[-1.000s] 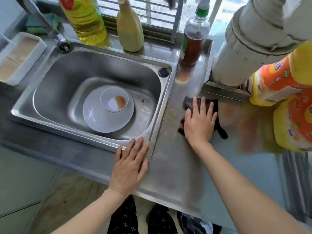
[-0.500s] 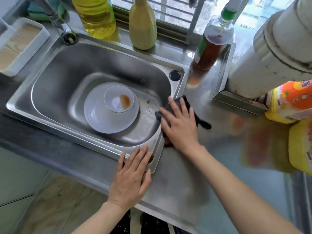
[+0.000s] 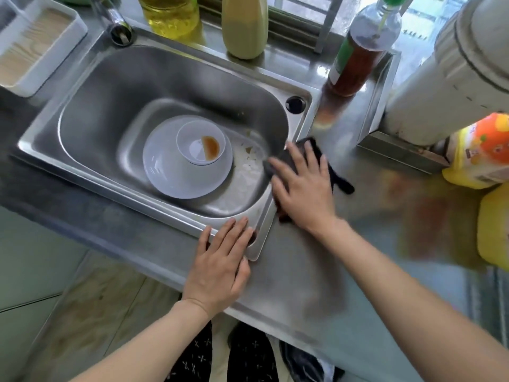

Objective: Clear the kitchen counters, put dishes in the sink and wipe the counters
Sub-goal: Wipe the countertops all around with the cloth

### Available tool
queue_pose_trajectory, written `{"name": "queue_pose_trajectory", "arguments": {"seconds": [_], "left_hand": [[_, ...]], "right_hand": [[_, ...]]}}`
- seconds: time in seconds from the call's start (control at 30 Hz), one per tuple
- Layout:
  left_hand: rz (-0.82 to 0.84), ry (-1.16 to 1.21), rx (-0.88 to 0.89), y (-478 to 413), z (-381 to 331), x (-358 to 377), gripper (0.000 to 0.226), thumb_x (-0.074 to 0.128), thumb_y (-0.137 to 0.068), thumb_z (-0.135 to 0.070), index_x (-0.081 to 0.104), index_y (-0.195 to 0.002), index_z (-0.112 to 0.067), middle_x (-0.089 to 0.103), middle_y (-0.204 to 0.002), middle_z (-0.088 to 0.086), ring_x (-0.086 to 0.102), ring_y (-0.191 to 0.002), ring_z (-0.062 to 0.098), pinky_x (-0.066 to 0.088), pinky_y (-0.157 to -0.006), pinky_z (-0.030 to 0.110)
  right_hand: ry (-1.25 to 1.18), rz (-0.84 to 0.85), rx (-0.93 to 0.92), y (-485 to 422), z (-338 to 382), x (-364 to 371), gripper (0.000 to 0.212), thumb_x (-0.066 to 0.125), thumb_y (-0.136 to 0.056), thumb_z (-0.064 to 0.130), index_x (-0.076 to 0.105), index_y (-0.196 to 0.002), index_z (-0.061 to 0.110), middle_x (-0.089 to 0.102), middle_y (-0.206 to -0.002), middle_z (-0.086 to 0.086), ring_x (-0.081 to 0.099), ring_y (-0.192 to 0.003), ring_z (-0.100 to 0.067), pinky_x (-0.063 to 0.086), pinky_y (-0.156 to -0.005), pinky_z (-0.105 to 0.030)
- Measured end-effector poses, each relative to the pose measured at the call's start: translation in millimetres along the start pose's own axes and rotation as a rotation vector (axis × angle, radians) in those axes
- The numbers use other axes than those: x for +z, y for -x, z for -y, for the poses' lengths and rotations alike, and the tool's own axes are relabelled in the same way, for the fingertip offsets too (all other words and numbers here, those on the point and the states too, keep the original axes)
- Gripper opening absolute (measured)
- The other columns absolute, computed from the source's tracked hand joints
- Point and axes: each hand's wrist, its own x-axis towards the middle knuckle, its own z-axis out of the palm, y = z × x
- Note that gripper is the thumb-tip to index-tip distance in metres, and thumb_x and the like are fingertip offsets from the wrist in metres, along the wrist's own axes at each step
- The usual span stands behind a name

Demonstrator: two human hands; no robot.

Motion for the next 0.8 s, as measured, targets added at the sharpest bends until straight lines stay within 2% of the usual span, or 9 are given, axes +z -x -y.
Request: {"name": "queue_pose_trajectory", "arguments": {"seconds": [0.1, 0.17, 0.23, 0.33, 0.43, 0.53, 0.63, 0.73, 0.8], "left_hand": [[0.016, -0.002, -0.007, -0.1, -0.8, -1.5, 0.051, 0.037, -0.083, -0.026, 0.049, -0.132, -0.015, 0.043, -0.144, 0.002, 0.033, -0.135, 0.016, 0.019, -0.110, 0.046], [0.007, 0.005, -0.013, 0.7, -1.2, -1.2, 0.050, 0.036, -0.084, -0.027, 0.051, -0.131, -0.013, 0.043, -0.144, 0.003, 0.033, -0.135, 0.016, 0.020, -0.110, 0.046], [-0.006, 0.035, -0.023, 1.6, -1.1, -0.4, 0.051, 0.036, -0.085, -0.027, 0.049, -0.131, -0.011, 0.041, -0.145, 0.003, 0.031, -0.135, 0.016, 0.020, -0.110, 0.046], [-0.048, 0.090, -0.027, 2.1, -0.3, 1.7, 0.052, 0.035, -0.084, -0.027, 0.047, -0.132, -0.011, 0.039, -0.147, 0.004, 0.029, -0.136, 0.017, 0.019, -0.110, 0.046], [-0.103, 0.124, -0.003, 2.1, 0.2, 1.5, 0.047, 0.035, -0.084, -0.027, 0.052, -0.125, -0.012, 0.044, -0.143, 0.007, 0.032, -0.133, 0.021, 0.017, -0.110, 0.043], [-0.157, 0.167, 0.000, 1.7, -0.1, -3.8, 0.041, 0.036, -0.083, -0.025, 0.057, -0.117, -0.012, 0.050, -0.135, 0.009, 0.041, -0.129, 0.026, 0.017, -0.109, 0.043], [-0.221, 0.184, -0.038, 8.9, 5.2, -13.2, 0.041, 0.039, -0.083, -0.024, 0.057, -0.117, -0.013, 0.052, -0.132, 0.009, 0.044, -0.125, 0.028, 0.021, -0.107, 0.044], [-0.195, 0.108, 0.025, 25.7, 19.4, -17.5, 0.046, 0.038, -0.086, -0.029, 0.051, -0.128, -0.018, 0.046, -0.140, 0.010, 0.038, -0.131, 0.031, 0.017, -0.108, 0.044], [-0.120, 0.051, 0.112, 38.8, 28.7, -16.0, 0.051, 0.035, -0.090, -0.041, 0.041, -0.137, -0.022, 0.036, -0.148, 0.008, 0.029, -0.137, 0.030, 0.008, -0.111, 0.043]], "right_hand": [[0.037, 0.050, -0.161, 52.9, 9.8, 0.6, 0.045, 0.037, -0.091, 0.051, 0.053, -0.129, 0.034, 0.038, -0.149, -0.002, 0.028, -0.139, -0.032, 0.018, -0.111, -0.051], [0.045, 0.060, -0.226, 50.9, 0.4, -0.9, 0.046, 0.036, -0.090, 0.053, 0.054, -0.129, 0.035, 0.040, -0.148, 0.000, 0.028, -0.139, -0.031, 0.020, -0.110, -0.050], [0.062, 0.029, -0.141, 28.6, -7.8, -1.0, 0.048, 0.033, -0.090, 0.052, 0.055, -0.128, 0.034, 0.040, -0.148, 0.001, 0.030, -0.139, -0.030, 0.021, -0.110, -0.050], [0.052, 0.049, 0.092, -7.5, -10.1, -3.3, 0.058, 0.020, -0.088, 0.055, 0.047, -0.135, 0.035, 0.027, -0.154, 0.003, 0.019, -0.143, -0.027, 0.011, -0.114, -0.049], [0.067, 0.068, 0.143, -8.1, -4.2, -1.5, 0.066, 0.009, -0.084, 0.058, 0.036, -0.141, 0.038, 0.016, -0.157, 0.004, 0.010, -0.145, -0.025, 0.006, -0.115, -0.048], [0.053, 0.069, 0.135, 30.5, 19.3, 2.4, 0.065, 0.010, -0.085, 0.058, 0.035, -0.141, 0.038, 0.015, -0.158, 0.004, 0.010, -0.145, -0.025, 0.006, -0.114, -0.048], [0.046, 0.069, 0.076, 98.9, 58.6, 9.0, 0.056, 0.021, -0.090, 0.054, 0.039, -0.140, 0.036, 0.022, -0.156, 0.001, 0.017, -0.143, -0.029, 0.009, -0.112, -0.049], [0.101, 0.104, 0.031, 163.8, 73.8, 13.4, 0.053, 0.024, -0.093, 0.055, 0.030, -0.144, 0.039, 0.025, -0.155, 0.002, 0.019, -0.142, -0.029, 0.011, -0.112, -0.049], [0.120, 0.093, 0.145, 196.0, 64.1, 9.0, 0.053, 0.024, -0.092, 0.054, 0.032, -0.143, 0.038, 0.029, -0.153, 0.002, 0.021, -0.141, -0.029, 0.013, -0.111, -0.050]]}}
